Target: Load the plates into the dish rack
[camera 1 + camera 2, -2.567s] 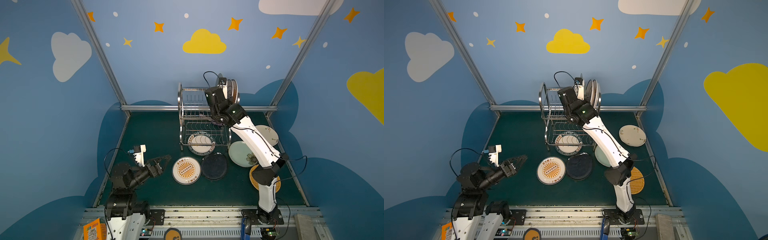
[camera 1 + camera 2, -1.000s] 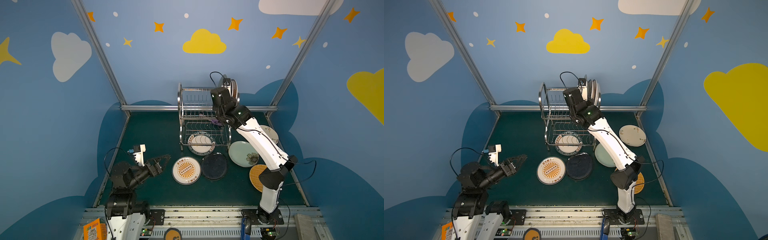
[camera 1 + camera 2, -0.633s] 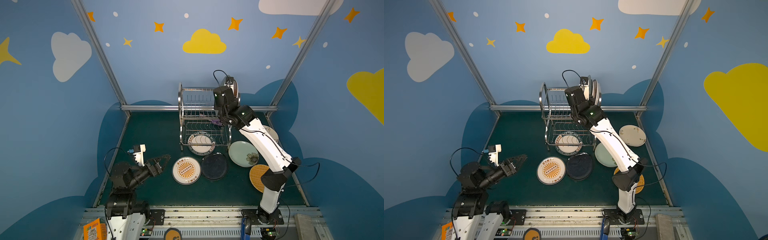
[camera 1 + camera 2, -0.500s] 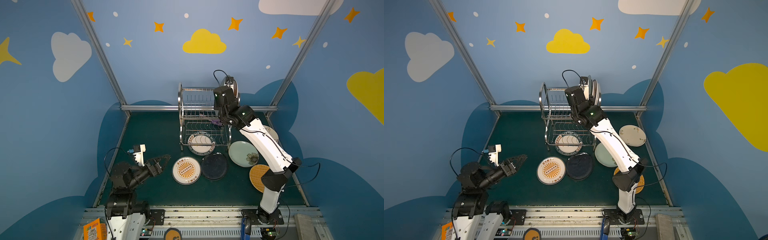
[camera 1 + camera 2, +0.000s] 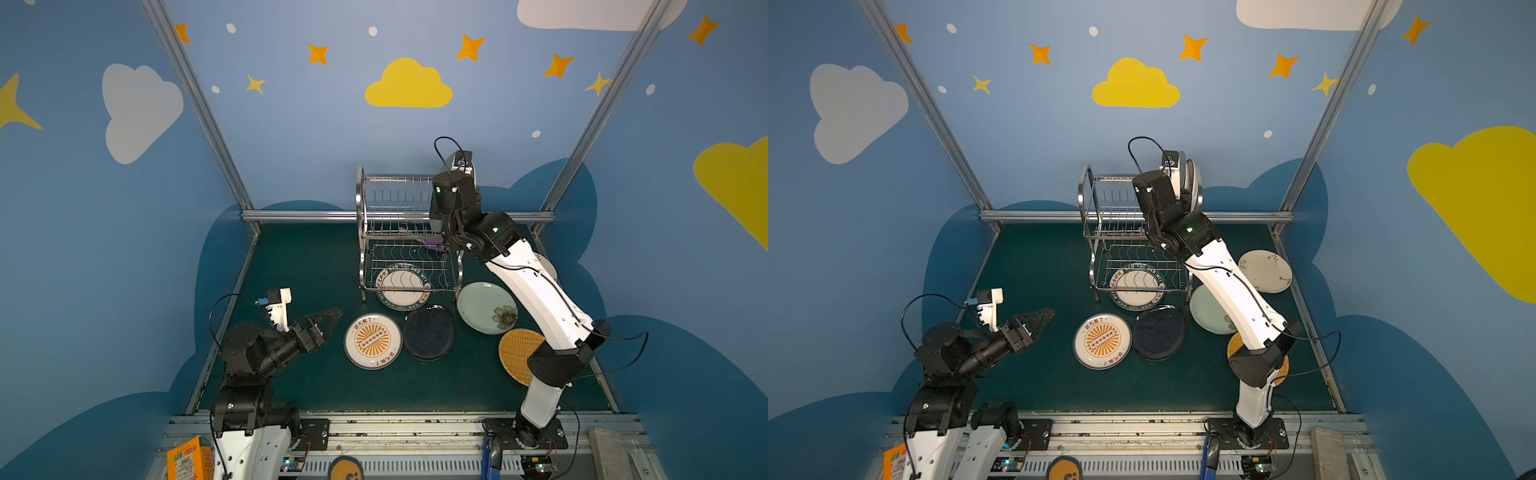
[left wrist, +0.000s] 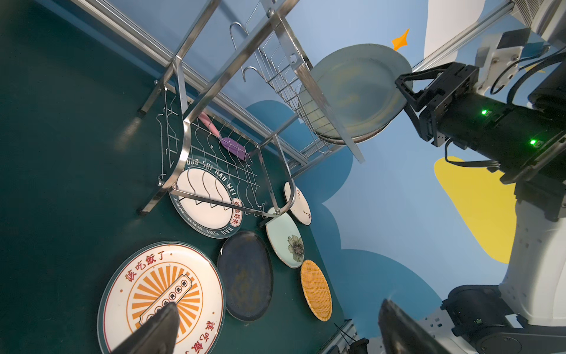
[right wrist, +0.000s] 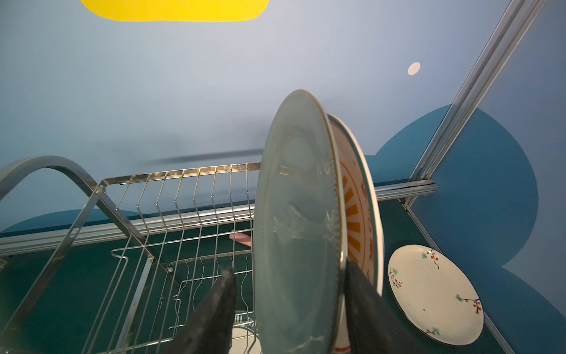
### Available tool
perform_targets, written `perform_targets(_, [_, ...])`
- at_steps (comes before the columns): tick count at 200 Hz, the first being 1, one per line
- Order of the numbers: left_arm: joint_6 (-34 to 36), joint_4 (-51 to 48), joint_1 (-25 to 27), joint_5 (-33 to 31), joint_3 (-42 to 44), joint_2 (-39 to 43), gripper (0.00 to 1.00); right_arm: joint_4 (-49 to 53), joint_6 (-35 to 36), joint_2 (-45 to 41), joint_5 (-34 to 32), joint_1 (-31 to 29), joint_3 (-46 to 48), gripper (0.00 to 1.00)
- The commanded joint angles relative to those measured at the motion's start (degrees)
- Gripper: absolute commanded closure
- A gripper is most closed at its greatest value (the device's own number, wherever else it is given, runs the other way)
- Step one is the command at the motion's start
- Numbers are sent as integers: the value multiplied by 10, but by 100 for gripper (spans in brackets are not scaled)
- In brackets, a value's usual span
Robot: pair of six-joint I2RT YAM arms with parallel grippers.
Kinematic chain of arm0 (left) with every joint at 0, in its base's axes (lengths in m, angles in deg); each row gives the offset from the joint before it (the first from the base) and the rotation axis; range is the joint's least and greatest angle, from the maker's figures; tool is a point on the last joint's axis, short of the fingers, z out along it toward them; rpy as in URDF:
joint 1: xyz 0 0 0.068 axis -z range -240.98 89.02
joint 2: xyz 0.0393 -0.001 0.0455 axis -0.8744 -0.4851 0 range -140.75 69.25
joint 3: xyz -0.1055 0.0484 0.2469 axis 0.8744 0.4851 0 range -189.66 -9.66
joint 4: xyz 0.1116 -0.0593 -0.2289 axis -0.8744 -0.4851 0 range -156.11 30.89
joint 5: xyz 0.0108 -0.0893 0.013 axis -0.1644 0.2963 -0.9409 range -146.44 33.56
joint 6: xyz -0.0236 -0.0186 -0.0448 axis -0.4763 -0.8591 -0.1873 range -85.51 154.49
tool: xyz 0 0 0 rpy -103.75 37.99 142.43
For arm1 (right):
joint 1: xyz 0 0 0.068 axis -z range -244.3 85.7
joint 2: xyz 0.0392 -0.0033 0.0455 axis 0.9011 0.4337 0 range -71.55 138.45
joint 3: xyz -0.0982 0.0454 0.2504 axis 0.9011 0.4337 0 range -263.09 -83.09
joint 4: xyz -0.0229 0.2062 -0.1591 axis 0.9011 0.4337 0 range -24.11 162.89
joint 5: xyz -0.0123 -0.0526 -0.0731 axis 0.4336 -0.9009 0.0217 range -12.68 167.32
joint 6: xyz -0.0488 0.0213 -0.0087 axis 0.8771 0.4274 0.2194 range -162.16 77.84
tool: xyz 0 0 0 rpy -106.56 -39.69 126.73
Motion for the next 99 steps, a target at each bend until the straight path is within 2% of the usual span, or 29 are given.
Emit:
perform_targets(1, [0,13,-2,8,3,-1,0,-5,5,-26,1,-6,1,45])
perform_targets(38, [0,11,-2,6,2,-8,0,-6,13,-41,2,-17,1,42])
perform_targets(71, [-1,2,1,-7,2,-19,0,-21,27,-78,8,-31,27,34])
perform_targets(99, [1,-23,46,-52,-4,-48,0,-56,44,-141,33,-44,99,24])
